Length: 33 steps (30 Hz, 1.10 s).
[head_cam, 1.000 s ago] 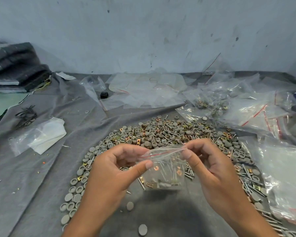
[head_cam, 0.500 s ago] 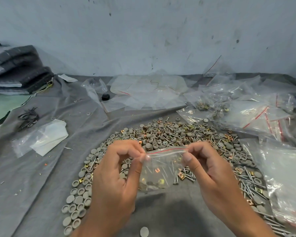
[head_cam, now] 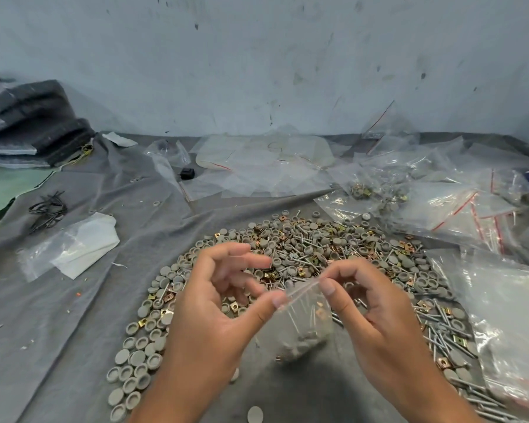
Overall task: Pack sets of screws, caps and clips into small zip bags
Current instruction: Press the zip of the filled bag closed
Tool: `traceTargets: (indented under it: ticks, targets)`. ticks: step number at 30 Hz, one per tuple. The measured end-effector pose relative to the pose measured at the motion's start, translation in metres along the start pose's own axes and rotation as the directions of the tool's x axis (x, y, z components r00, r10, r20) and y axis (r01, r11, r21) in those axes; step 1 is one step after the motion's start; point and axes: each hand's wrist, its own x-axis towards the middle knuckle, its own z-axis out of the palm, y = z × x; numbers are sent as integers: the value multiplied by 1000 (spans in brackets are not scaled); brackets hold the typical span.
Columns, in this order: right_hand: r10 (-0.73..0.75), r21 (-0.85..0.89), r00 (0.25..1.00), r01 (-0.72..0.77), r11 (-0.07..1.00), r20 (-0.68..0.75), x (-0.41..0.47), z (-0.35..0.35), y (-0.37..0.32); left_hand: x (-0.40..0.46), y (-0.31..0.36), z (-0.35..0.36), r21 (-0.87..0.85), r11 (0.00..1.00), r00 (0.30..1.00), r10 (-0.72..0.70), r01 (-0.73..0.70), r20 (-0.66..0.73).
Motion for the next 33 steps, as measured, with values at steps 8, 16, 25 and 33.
traceTargets:
  ticks: [8, 16, 25, 33]
  targets:
    - [-10, -35, 1000, 10, 999, -9, -2, 4, 0, -4, 8, 5, 187, 977, 993, 85, -99, 82]
    - [-38, -21, 998, 39, 999, 52, -3, 5, -1, -4, 8, 6, 153, 986, 997, 68, -70, 20]
    - [-114, -70, 993, 116, 991, 30, -3, 8, -3, -5, 10, 9, 150, 987, 998, 56, -61, 39]
    - [-125, -41, 991, 128, 991, 56, -5, 10, -4, -6, 15, 11, 142, 988, 998, 54, -59, 40]
